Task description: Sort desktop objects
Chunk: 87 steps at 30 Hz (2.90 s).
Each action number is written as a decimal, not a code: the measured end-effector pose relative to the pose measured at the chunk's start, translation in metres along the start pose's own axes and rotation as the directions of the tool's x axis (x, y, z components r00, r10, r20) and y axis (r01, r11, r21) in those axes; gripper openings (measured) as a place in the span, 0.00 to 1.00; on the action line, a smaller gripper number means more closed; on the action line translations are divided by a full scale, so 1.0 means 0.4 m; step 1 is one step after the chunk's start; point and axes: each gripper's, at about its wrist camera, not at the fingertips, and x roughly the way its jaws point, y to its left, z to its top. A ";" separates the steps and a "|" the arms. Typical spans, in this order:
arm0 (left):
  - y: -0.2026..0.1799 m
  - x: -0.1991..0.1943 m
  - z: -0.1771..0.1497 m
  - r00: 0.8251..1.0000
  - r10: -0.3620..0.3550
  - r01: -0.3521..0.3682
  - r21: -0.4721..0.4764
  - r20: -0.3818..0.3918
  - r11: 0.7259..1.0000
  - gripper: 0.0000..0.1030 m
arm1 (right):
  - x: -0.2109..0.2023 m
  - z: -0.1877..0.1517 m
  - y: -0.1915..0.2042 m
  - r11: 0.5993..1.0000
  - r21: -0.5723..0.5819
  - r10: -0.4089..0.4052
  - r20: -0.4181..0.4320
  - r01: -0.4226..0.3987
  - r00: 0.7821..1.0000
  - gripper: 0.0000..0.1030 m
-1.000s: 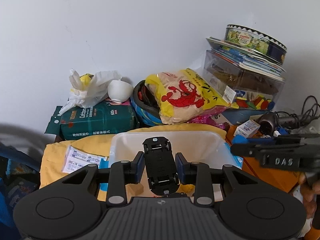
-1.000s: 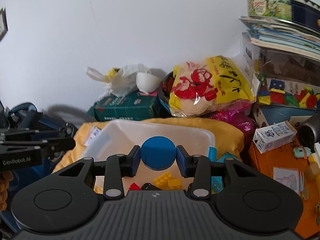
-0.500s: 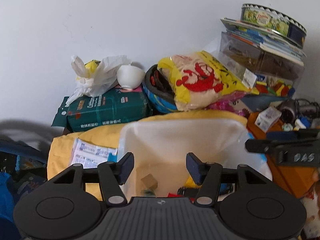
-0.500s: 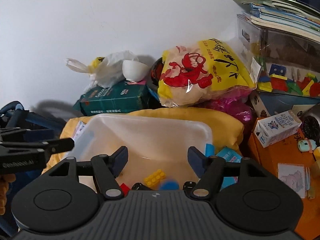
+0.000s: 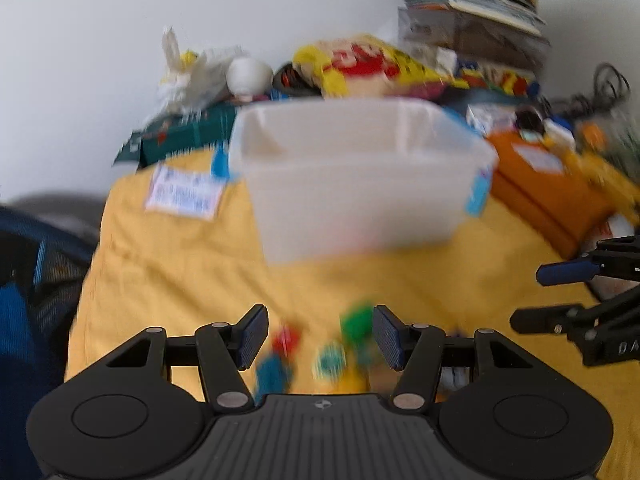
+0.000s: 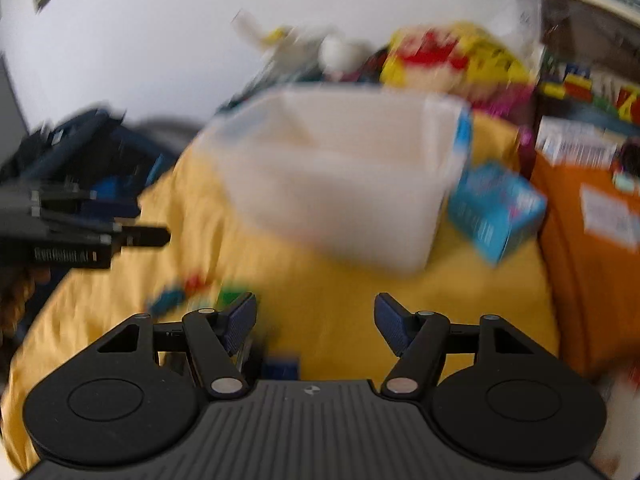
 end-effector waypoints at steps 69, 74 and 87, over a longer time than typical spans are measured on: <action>0.032 -0.102 0.289 0.978 -0.052 0.071 -0.085 0.204 0.994 0.32 | -0.137 0.228 -0.018 0.997 0.068 -0.047 0.255 0.030 0.966 0.35; 0.035 -0.050 0.353 0.978 -0.062 0.082 -0.092 0.200 0.992 0.17 | -0.102 0.308 -0.069 0.991 0.129 -0.052 0.241 0.022 0.969 0.35; 0.066 -0.014 0.043 0.997 0.010 -0.010 -0.004 0.080 1.000 0.68 | -0.118 0.205 -0.015 1.000 0.023 -0.016 0.233 0.011 0.972 0.34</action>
